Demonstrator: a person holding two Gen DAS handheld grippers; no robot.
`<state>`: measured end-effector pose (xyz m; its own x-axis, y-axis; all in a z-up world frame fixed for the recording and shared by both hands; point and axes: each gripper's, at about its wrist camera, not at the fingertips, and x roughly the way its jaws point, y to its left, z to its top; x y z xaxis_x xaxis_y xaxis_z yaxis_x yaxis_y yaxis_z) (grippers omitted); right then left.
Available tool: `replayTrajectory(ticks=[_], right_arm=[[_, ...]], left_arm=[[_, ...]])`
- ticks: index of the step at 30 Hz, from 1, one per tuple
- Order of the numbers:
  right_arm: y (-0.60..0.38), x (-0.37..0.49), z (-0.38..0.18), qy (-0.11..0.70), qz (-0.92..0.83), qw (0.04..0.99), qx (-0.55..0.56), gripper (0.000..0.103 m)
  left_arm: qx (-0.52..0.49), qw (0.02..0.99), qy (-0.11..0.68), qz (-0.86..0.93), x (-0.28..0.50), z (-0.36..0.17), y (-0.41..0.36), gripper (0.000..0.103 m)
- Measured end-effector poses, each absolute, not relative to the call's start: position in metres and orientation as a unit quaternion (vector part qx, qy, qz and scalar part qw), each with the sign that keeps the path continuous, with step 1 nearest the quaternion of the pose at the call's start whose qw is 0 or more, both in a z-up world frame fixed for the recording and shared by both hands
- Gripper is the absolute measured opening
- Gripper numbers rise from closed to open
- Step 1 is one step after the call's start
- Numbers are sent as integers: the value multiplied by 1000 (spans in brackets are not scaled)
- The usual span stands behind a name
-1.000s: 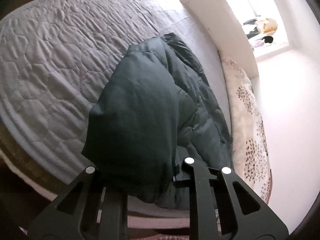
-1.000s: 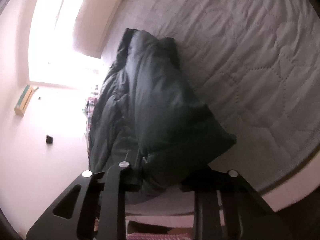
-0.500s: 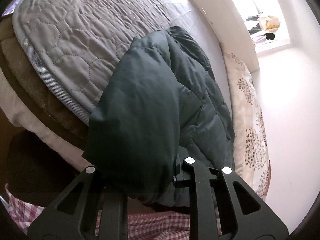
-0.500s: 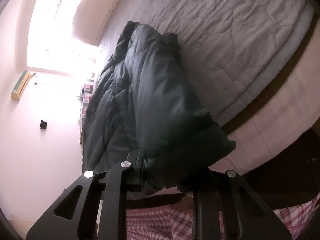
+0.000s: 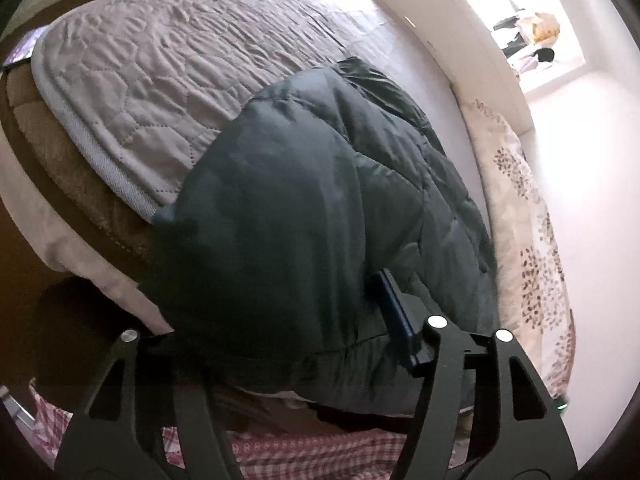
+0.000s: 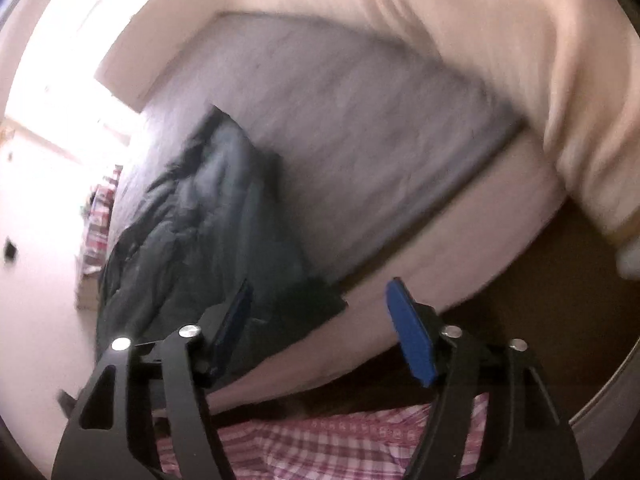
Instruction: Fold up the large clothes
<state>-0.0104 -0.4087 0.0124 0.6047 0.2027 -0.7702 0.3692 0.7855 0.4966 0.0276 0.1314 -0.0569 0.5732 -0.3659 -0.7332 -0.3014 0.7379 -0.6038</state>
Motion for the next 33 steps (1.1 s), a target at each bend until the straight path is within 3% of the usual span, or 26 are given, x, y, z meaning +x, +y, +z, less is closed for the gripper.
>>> replayTrajectory(ticks=[1,3,7,13,19,24,28,30,33], right_arm=[[-394,-3,23,442,-24,846,296,47],[-356,13,37,446,35,856,258,28],[-266,41,44,466,153,850,190,9],[-160,86,25,508,222,828,79,7],[-140,108,-26,572,188,797,35,7],[-139,120,-52,598,179,780,39,5],[-135,130,-64,607,181,772,47,4],[-138,132,-66,609,181,770,52,3],[-140,134,-65,611,180,768,59,2]], left_arm=[[-353,814,460,-18,27,-56,129,63],[-342,822,456,-16,27,-55,127,63],[-327,833,447,-11,24,-53,126,63],[-292,851,437,-4,21,-46,119,56],[-291,854,431,-11,18,-44,116,55],[-297,851,433,-16,21,-45,114,67],[-306,849,432,-16,23,-47,113,68],[-304,852,426,-27,23,-47,112,43],[-278,867,413,-34,19,-40,106,24]])
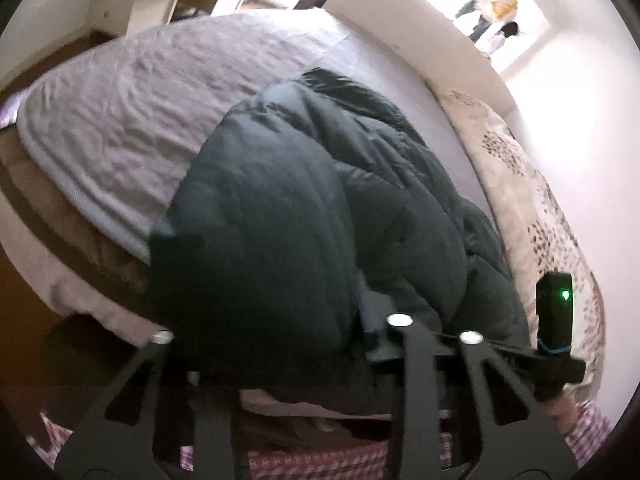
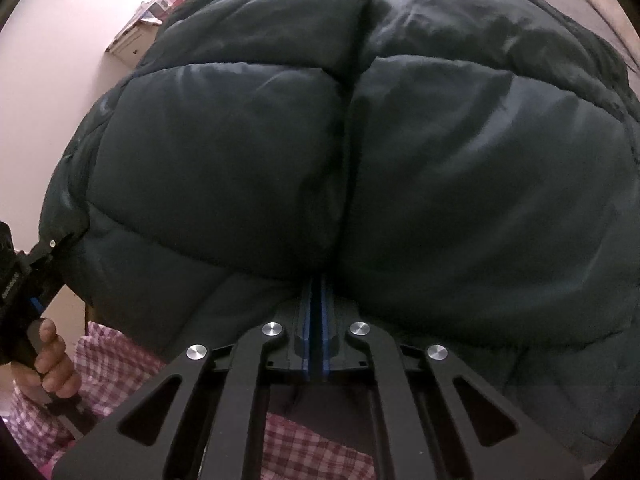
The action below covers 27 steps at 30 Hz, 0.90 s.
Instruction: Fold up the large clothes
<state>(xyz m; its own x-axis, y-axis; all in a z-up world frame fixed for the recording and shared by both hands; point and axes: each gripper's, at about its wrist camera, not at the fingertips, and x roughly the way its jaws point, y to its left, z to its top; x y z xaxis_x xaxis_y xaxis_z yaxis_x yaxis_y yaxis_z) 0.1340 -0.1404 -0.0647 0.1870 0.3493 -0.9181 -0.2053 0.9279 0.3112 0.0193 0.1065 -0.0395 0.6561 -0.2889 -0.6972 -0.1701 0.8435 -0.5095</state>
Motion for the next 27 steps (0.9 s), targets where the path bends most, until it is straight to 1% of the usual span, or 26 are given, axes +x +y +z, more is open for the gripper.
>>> replayTrajectory(ticks=[3,7,17,18,19,24,27], right_arm=[[-147,136,-64,614,177,766,62,1],[-156,137,-63,614,175,767,66,1],[-178,129,-51,615,188,759,107,2],[-181,127,-45,612,196,758,111,5],[-184,125,-36,601,205,764,114,6],[-204,140,13,540,198,809,123,6],[-207,172,21,531,180,818,131,6]], left_arm=[[-255,879,401,-36,13,-28,98,21],[-246,887,389,-45,8,-17,94,20],[-261,879,397,-33,11,-20,101,20],[-261,879,397,-34,11,-20,101,20],[-262,879,396,-34,11,-20,101,20],[-264,878,396,-35,11,-20,101,20],[-264,879,396,-35,11,-19,101,20]])
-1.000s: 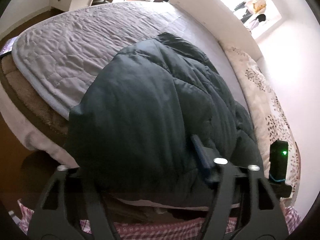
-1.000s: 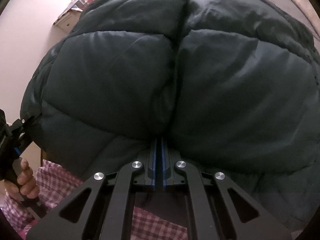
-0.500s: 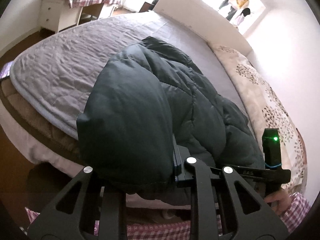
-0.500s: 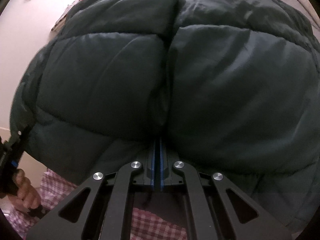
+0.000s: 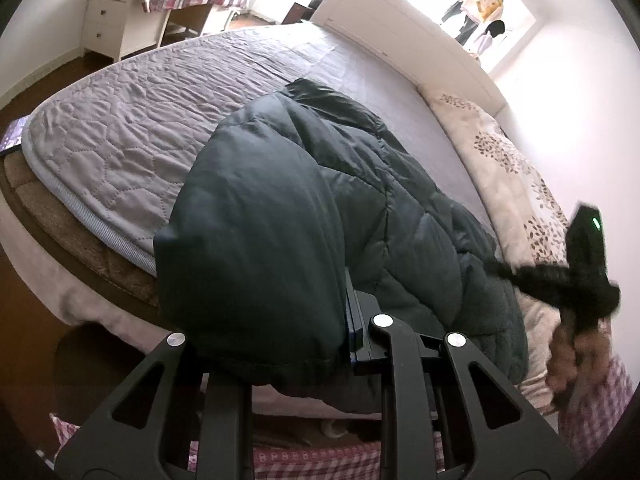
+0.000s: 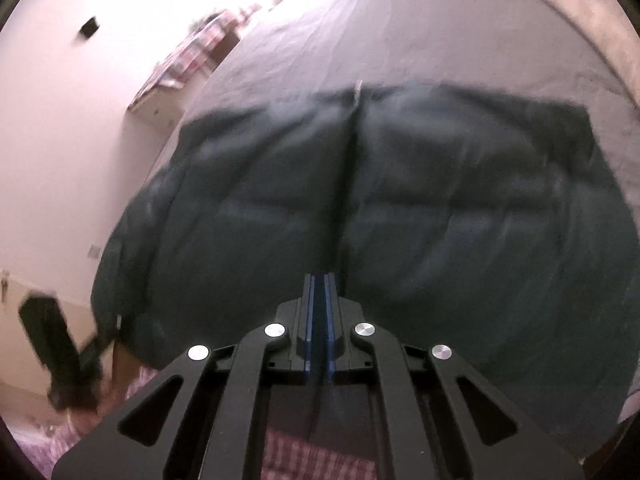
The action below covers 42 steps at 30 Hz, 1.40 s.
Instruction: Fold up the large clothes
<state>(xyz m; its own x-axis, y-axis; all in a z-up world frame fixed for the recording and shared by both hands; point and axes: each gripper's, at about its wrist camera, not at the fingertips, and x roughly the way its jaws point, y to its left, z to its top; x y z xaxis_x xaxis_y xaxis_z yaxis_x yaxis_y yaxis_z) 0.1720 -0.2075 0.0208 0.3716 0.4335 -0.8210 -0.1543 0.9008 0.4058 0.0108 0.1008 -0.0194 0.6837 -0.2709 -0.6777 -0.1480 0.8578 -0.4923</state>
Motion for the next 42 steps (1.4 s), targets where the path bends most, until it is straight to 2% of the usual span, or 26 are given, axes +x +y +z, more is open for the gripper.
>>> replayTrajectory(ticks=[8,12,17,26,29,34,38,40,42], right_arm=[[-195,260,-6,545,118,821,120,5],[-186,280,-44,591,109,793,105,1],[-187,281,-59,602,106,785,104,0],[-197,276,-54,595,107,785,138,0],[-206,258,-27,566,117,802,153,5],[-208,187,23,522,176,822,144,5],[-196,167,2,559,187,797,129,5],[-191,165,-25,590,167,782,117,0],[-190,166,-39,596,160,777,122,0]], left_arm=[[-263,879,397,-40,12,-18,102,20],[-257,882,393,-48,13,-16,100,20],[-229,893,382,-57,15,-8,93,20],[-236,888,391,-48,18,-3,93,20],[-229,890,392,-44,17,-2,90,20],[-227,892,387,-42,15,2,88,20],[-221,895,385,-44,15,8,84,20],[-218,897,381,-53,13,14,81,20],[-206,902,375,-61,12,20,75,20]])
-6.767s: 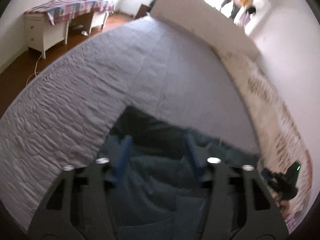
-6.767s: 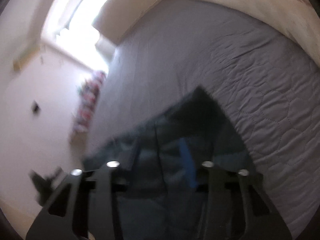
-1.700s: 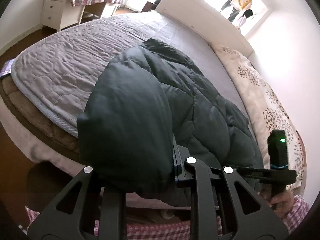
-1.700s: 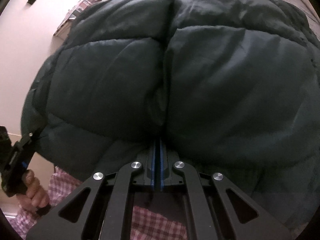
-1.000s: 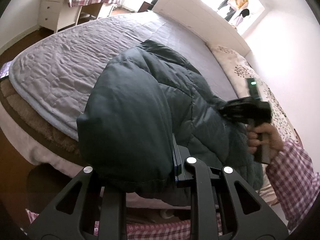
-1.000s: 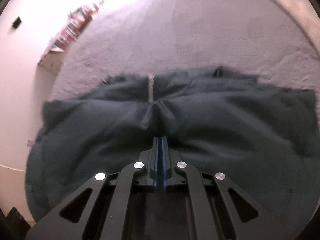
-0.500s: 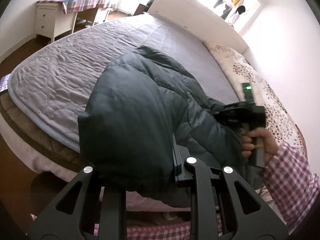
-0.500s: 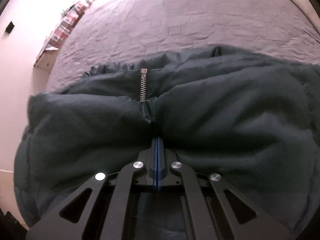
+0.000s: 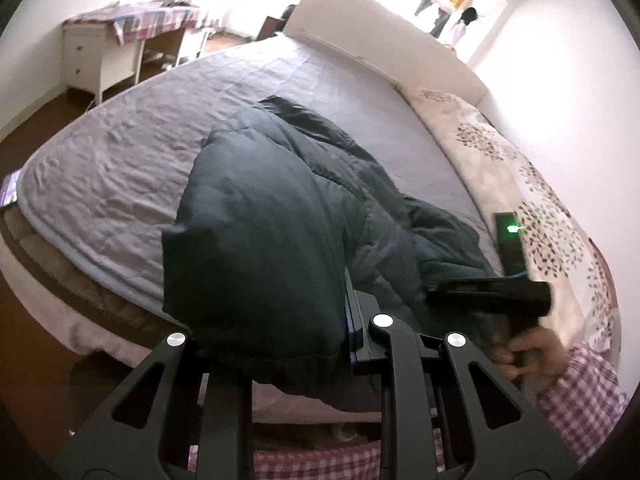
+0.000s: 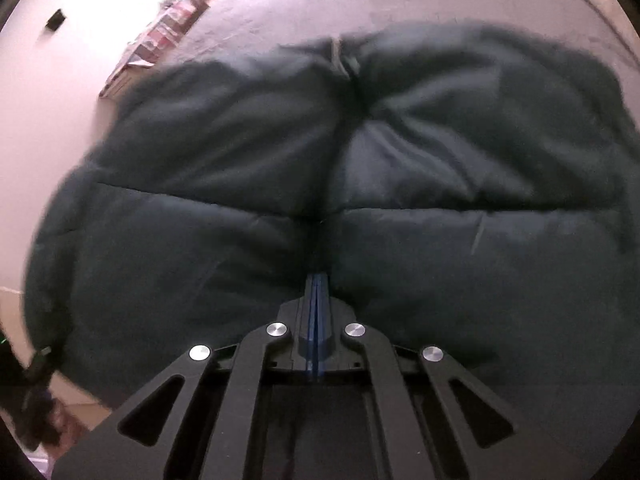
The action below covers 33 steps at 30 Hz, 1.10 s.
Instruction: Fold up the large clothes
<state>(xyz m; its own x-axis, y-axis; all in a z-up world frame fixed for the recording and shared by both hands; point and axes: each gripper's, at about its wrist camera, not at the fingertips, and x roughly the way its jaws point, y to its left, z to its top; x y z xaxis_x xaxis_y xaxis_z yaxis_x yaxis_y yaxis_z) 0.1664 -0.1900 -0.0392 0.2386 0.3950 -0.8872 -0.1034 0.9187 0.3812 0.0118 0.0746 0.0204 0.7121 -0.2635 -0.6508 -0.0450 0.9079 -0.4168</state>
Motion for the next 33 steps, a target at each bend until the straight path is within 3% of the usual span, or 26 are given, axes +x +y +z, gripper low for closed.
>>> replayTrajectory(ticks=[12,20,25,33], right_arm=[[-187,159,-42,594,146,780,131,0],[-199,73,11,550,207,801,116,3],[-193,19,-27,602,230,758,104,3],[-188,41,-76,633,215,734,121,0]], left_arm=[[-178,913,362,-62,9,37,63,20],[-183,911,366,-56,8,35,63,20],[-178,911,368,-57,9,38,60,20],[-135,921,359,-72,-2,47,32,20]])
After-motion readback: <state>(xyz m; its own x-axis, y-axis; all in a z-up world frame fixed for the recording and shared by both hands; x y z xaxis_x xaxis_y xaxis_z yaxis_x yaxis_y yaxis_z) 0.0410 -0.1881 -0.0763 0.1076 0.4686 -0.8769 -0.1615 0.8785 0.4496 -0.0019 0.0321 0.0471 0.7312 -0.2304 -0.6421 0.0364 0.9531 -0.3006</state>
